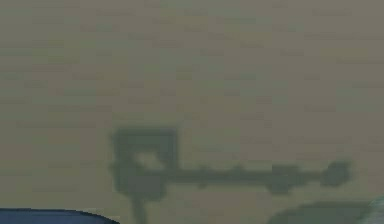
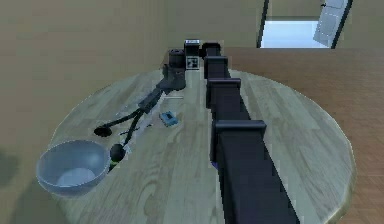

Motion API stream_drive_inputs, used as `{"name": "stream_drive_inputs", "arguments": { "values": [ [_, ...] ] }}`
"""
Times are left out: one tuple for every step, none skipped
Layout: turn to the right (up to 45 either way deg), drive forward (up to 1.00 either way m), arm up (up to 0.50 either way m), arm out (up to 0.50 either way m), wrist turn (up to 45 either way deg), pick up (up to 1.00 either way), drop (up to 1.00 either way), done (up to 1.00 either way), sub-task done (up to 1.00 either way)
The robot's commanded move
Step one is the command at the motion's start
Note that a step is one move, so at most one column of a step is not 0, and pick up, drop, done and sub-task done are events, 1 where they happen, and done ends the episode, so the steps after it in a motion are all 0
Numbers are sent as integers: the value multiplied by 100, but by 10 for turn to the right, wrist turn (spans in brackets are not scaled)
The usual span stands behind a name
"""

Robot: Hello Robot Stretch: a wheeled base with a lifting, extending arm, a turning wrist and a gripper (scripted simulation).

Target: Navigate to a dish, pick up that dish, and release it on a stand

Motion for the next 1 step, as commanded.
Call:
{"name": "stream_drive_inputs", "arguments": {
  "values": [
    [0, 0, 0, -38, 0, 0, 0, 0, 0]
  ]
}}
